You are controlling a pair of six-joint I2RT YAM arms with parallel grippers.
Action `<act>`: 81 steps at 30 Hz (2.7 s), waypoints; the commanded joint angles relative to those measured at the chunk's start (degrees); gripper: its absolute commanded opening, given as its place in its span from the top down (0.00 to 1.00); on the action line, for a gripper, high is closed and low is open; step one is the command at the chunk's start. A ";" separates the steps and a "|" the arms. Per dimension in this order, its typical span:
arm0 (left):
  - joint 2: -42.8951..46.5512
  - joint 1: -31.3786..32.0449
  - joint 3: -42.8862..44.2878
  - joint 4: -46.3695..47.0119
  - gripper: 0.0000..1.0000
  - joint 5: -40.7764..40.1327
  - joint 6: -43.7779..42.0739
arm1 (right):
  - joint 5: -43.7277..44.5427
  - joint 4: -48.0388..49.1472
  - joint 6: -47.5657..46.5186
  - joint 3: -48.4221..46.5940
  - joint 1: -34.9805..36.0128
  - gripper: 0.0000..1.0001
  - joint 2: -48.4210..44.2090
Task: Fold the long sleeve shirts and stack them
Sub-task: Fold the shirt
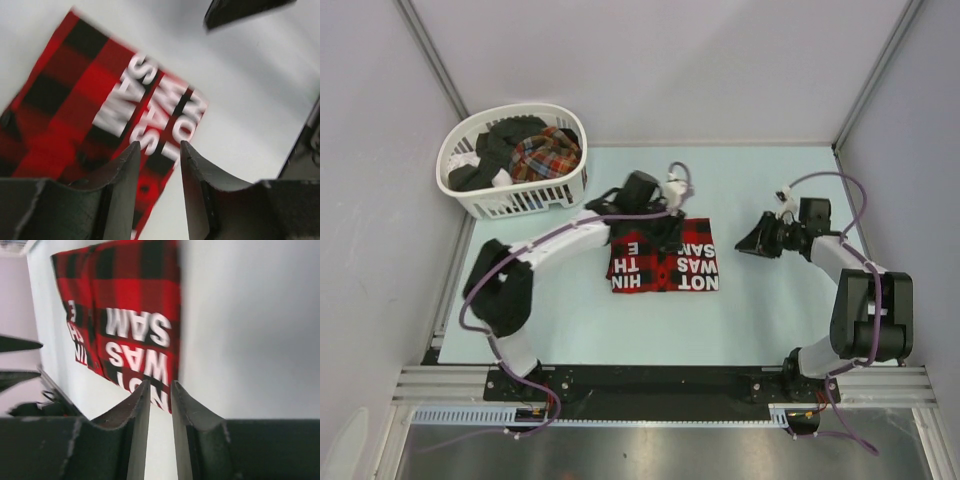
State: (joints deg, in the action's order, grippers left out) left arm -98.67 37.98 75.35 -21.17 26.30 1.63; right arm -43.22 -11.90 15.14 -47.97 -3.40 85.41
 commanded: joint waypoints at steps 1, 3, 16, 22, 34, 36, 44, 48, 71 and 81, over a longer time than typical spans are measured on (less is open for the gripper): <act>-10.11 10.96 13.48 -1.67 0.56 -18.91 3.64 | -5.46 4.77 6.65 4.63 -5.21 0.72 1.95; -15.75 15.08 18.83 -2.38 0.55 -24.24 5.84 | -5.56 7.32 7.89 6.64 -6.09 0.72 3.53; -13.49 16.35 15.54 -4.50 0.52 -35.29 9.19 | -10.30 25.07 17.73 13.69 0.75 0.86 21.10; -5.40 12.91 7.71 -4.58 0.51 -31.93 7.34 | -12.58 32.89 22.99 17.20 9.36 0.93 19.45; -12.15 19.06 13.24 -6.87 0.44 -34.73 7.25 | -12.94 5.33 6.05 14.47 -2.30 0.81 10.06; -13.38 20.99 13.85 -6.96 0.44 -36.14 6.90 | -12.94 4.78 5.26 15.00 -5.30 0.81 9.34; -19.45 25.12 18.16 -10.30 0.45 -42.82 6.11 | -14.26 11.37 10.35 16.76 -5.65 0.71 10.83; -21.38 25.83 18.34 -11.34 0.45 -45.20 5.05 | -14.79 11.46 10.79 17.03 -5.39 0.68 11.19; -9.27 15.73 8.85 -5.90 0.48 -21.12 8.14 | -15.66 17.44 14.74 15.89 -0.03 0.56 11.63; 8.40 -1.21 -4.58 -9.33 0.33 -17.62 -1.45 | -12.94 24.38 21.42 15.18 11.21 0.30 14.52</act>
State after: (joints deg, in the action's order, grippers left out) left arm -97.78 43.38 74.54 -29.17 5.17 4.99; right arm -59.24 8.99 34.20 -31.57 3.38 97.21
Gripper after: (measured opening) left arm 0.661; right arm 0.696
